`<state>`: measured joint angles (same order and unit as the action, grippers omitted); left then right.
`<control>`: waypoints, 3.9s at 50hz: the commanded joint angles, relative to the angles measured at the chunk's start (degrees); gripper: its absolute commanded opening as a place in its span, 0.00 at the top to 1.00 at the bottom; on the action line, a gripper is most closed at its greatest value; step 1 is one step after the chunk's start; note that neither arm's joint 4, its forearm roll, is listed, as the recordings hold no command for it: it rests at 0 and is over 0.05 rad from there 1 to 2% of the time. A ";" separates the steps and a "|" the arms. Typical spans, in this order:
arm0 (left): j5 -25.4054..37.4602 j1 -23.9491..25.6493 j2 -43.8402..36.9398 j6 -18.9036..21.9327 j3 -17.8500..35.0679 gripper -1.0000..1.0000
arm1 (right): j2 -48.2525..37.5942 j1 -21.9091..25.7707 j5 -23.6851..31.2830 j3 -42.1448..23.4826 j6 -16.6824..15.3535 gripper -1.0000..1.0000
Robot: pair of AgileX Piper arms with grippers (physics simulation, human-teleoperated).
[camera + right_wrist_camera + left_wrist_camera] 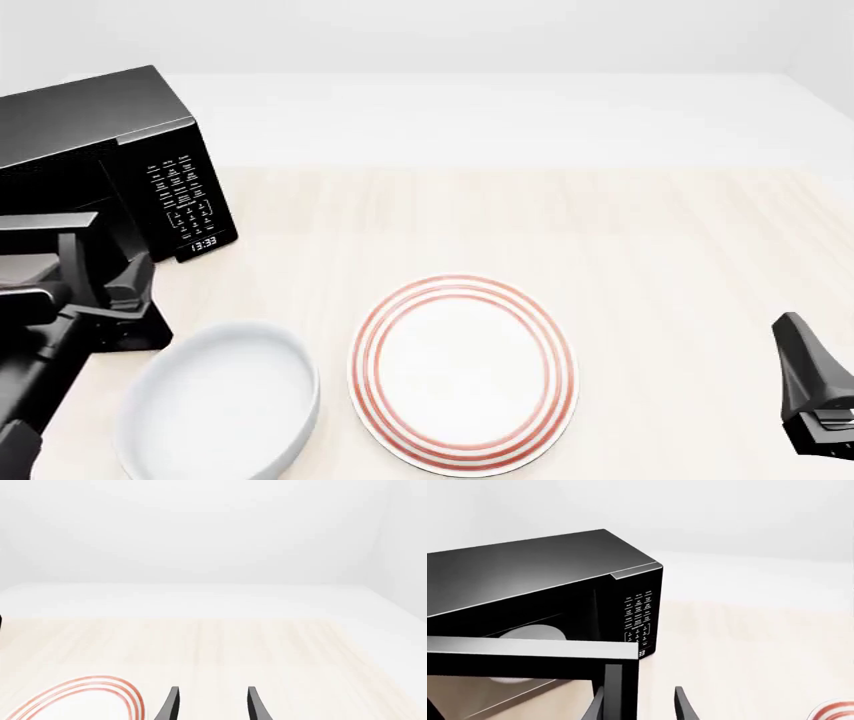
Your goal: Open the microwave.
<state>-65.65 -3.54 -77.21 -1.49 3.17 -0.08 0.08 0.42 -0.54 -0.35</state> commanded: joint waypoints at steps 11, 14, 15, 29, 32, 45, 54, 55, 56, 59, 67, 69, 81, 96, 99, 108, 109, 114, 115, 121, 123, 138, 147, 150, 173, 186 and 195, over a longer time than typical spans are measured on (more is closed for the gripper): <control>2.09 -0.93 5.03 -0.06 -0.45 0.00 | 0.00 0.01 0.00 0.00 0.00 0.00; 1.93 -1.23 5.36 0.00 -0.84 0.00 | 0.00 0.01 0.00 0.00 -0.01 0.00; 2.05 -1.38 5.55 0.07 -0.94 0.00 | 0.00 0.00 0.00 0.00 0.00 0.00; 5.22 -1.82 10.76 0.14 -2.36 0.00 | 0.00 0.01 -0.01 0.00 0.01 0.00; 7.95 -1.68 14.20 0.29 -2.57 0.00 | 0.00 0.00 0.00 0.00 -0.01 0.00; 19.00 -1.70 28.50 0.81 -3.08 0.00 | 0.00 0.00 0.01 0.00 -0.01 0.00; 26.50 -1.28 36.09 1.48 -2.58 0.00 | 0.00 0.01 0.00 0.00 0.00 0.00; 27.00 -1.25 36.60 1.54 -2.48 0.00 | 0.00 0.00 0.00 0.00 0.02 0.00; 27.76 -1.23 37.42 1.70 -2.37 0.00 | 0.00 -0.01 0.00 0.00 0.00 0.00; 30.26 -1.12 39.86 1.94 -1.91 0.00 | 0.00 -0.01 0.00 0.00 0.01 0.00; 36.86 -0.05 45.66 2.68 0.03 0.00 | 0.00 0.01 0.00 0.00 0.00 0.00; 39.31 -0.02 47.61 2.70 0.72 0.00 | 0.00 0.00 -0.01 0.00 0.00 0.00; 49.36 -0.98 55.99 3.21 5.67 0.00 | 0.00 0.01 0.01 0.00 0.00 0.00; 56.68 -0.25 60.50 4.98 10.57 0.00 | 0.00 0.00 0.00 0.00 0.00 0.00; 61.95 -0.28 60.26 6.13 16.26 0.00 | 0.00 0.00 0.00 0.00 0.00 0.00; 60.20 0.79 59.22 9.02 16.38 0.00 | 0.00 0.00 0.01 0.00 0.00 0.00; 60.22 1.02 58.44 9.22 17.22 0.00 | 0.00 0.00 0.00 0.00 0.01 0.00; 60.25 1.53 56.22 10.19 19.18 0.00 | 0.00 -0.01 0.01 0.00 0.00 0.00; 60.27 1.54 55.95 11.07 19.50 0.00 | 0.00 0.00 -0.01 0.00 0.01 0.00; 61.80 1.60 54.19 12.27 23.07 0.00 | 0.00 -0.01 0.00 0.00 0.00 0.00; 62.08 1.58 53.62 12.22 23.86 0.00 | 0.00 0.01 0.00 0.00 0.00 0.00; 62.33 2.49 45.36 13.42 29.43 0.00 | 0.00 0.00 0.01 0.00 0.00 0.00; 62.18 1.99 40.12 11.82 31.69 0.00 | 0.00 0.01 0.00 0.00 0.00 0.00; 63.97 1.39 38.17 11.49 34.24 0.00 | 0.00 0.01 -0.02 0.00 0.01 0.00; 77.53 1.89 27.84 9.06 44.66 0.00 | 0.00 0.02 0.00 0.00 -0.01 0.00; 81.35 0.57 25.00 9.60 45.74 0.00 | 0.00 0.00 0.00 0.00 0.01 0.00; 83.83 0.08 22.29 8.67 48.15 0.00 | 0.00 0.01 0.01 0.00 0.00 0.00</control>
<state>15.28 -2.84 -52.23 7.95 49.12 -0.08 0.08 0.42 -0.54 -0.34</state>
